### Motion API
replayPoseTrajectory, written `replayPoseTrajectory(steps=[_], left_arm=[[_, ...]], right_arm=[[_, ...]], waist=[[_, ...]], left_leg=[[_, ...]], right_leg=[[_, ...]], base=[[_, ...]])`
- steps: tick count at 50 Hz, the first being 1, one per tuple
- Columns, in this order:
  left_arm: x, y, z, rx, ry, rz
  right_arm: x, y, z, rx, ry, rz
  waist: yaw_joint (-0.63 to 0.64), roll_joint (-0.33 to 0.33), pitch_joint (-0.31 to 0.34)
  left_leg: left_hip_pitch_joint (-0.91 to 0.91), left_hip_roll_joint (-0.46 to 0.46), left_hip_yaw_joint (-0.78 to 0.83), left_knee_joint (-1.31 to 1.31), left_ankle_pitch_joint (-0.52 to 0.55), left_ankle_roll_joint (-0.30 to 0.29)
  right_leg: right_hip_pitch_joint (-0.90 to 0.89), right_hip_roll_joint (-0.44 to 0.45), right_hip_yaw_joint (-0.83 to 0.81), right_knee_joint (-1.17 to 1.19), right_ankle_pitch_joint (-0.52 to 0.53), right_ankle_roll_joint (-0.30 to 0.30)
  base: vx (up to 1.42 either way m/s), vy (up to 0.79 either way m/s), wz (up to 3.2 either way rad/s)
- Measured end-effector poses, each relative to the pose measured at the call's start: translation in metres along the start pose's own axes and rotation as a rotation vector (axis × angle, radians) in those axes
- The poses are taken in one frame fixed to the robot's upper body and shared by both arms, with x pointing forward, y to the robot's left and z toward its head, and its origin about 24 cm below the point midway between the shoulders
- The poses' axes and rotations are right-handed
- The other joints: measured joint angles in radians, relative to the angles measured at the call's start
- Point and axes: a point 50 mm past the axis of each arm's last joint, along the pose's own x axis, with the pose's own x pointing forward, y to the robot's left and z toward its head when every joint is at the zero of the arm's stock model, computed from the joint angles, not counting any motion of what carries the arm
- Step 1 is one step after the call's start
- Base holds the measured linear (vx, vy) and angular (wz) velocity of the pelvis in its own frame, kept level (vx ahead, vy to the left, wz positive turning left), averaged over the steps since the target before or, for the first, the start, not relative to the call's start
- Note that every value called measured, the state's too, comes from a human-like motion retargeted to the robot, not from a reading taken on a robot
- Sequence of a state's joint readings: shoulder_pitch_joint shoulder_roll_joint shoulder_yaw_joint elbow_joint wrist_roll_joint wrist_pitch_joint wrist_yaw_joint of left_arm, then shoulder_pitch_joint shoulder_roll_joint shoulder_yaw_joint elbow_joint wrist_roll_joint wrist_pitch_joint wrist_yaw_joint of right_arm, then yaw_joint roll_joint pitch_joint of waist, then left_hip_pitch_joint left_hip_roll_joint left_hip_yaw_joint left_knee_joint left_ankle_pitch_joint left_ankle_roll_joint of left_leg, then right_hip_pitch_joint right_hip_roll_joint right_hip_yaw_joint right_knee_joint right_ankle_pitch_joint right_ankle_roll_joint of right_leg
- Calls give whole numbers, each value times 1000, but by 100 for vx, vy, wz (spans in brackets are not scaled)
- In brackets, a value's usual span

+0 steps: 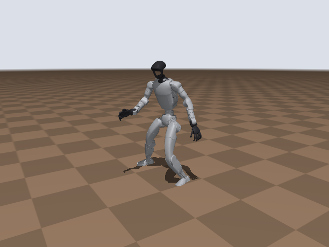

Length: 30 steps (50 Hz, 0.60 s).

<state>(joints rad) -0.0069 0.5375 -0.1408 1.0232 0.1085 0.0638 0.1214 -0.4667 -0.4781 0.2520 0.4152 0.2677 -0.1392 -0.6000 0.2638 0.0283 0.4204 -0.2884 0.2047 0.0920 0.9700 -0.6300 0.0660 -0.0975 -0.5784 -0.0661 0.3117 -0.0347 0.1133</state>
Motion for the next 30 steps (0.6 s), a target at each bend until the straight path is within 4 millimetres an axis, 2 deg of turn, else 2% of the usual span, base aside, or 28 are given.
replayPoseTrajectory(steps=[3, 5, 7, 8, 10, 12, 13, 15, 17, 18, 20, 22, 23, 25, 27, 28, 30], left_arm=[[3, 31, 27, -25, -107, 45], [0, 55, 47, 9, -208, 134], [-7, 74, 64, 65, -322, 213], [-12, 80, 70, 87, -378, 223], [-20, 84, 75, 114, -456, 151], [-24, 87, 72, 134, -456, -16], [-25, 92, 70, 157, -434, -102], [-27, 114, 77, 269, -383, -196], [-33, 155, 108, 471, -373, -100], [-39, 179, 128, 588, -379, 23], [-58, 224, 181, 774, -424, 368], [-89, 256, 233, 723, -530, 741], [-109, 264, 263, 616, -627, 903], [-156, 259, 321, 338, -904, 1094], [-203, 225, 367, 79, -1244, 1046], [-221, 204, 378, 20, -1382, 946], [-231, 158, 377, 68, -1539, 741]], right_arm=[[-11, 7, -24, -14, 105, 163], [-17, 8, -27, -107, 84, 294], [-18, 6, -17, -231, -6, 442], [-18, 4, -10, -281, -54, 518], [-24, -2, -1, -310, -96, 644], [-34, -21, -9, -223, -35, 647], [-39, -37, -18, -162, 19, 594], [-53, -84, -41, -79, 132, 379], [-77, -144, -67, -117, 244, 63], [-94, -175, -79, -153, 306, -106], [-136, -237, -98, -241, 444, -429], [-185, -283, -112, -316, 621, -656], [-212, -300, -117, -338, 716, -742], [-263, -316, -128, -360, 917, -838], [-303, -308, -148, -298, 1138, -832], [-317, -292, -162, -190, 1239, -803], [-335, -257, -183, -70, 1396, -741]], waist=[[69, 21, 43], [77, 29, 49], [59, 37, 33], [40, 42, 18], [-26, 55, -23], [-152, 70, -67], [-235, 80, -86], [-420, 104, -104], [-605, 131, -80], [-686, 146, -64], [-828, 186, -27], [-983, 225, 5], [-1055, 244, 25], [-1147, 277, 65], [-1139, 284, 87], [-1111, 267, 70], [-1030, 215, 23]], left_leg=[[60, -17, 94, 1, -21, 19], [75, -46, 147, -39, -9, 16], [84, -93, 190, -150, 46, -4], [92, -123, 205, -234, 94, -22], [121, -199, 211, -445, 234, -76], [160, -293, 143, -648, 404, -136], [180, -340, 81, -730, 486, -165], [232, -423, -91, -850, 622, -228], [320, -478, -271, -923, 705, -302], [365, -502, -330, -949, 729, -321], [455, -549, -399, -981, 759, -328], [539, -601, -462, -974, 790, -328], [588, -626, -492, -964, 808, -328], [661, -655, -467, -930, 823, -328], [634, -629, -203, -792, 823, -328], [575, -586, -5, -647, 814, -328], [478, -366, 389, -196, 696, -268]], right_leg=[[-104, 70, -56, 112, -76, 62], [-177, 86, -226, 165, -88, 74], [-224, 109, -472, 153, -65, 33], [-238, 148, -577, 109, -54, 13], [-258, 287, -697, -46, -40, 2], [-274, 431, -725, -184, -24, 25], [-278, 487, -743, -222, -11, 41], [-275, 573, -791, -249, 13, 74], [-266, 651, -801, -221, 7, 92], [-274, 686, -785, -183, -6, 92], [-312, 736, -749, -55, -42, 89], [-341, 762, -701, 19, -106, 93], [-338, 769, -665, 20, -163, 85], [-304, 762, -606, 1, -286, 22], [-276, 665, -603, 109, -371, -83], [-279, 593, -591, 208, -407, -128], [-247, 539, -528, 342, -463, -156]], base=[[1, 91, -88], [-3, 91, -60], [-6, 93, -54], [-10, 93, -34], [-13, 91, 18], [-8, 89, 151], [1, 90, 270], [14, 91, 371], [31, 94, 416], [41, 109, 374], [49, 121, 334], [59, 120, 350], [67, 109, 356], [68, 88, 303], [70, 32, 161], [87, -13, 32], [99, -21, -74]])
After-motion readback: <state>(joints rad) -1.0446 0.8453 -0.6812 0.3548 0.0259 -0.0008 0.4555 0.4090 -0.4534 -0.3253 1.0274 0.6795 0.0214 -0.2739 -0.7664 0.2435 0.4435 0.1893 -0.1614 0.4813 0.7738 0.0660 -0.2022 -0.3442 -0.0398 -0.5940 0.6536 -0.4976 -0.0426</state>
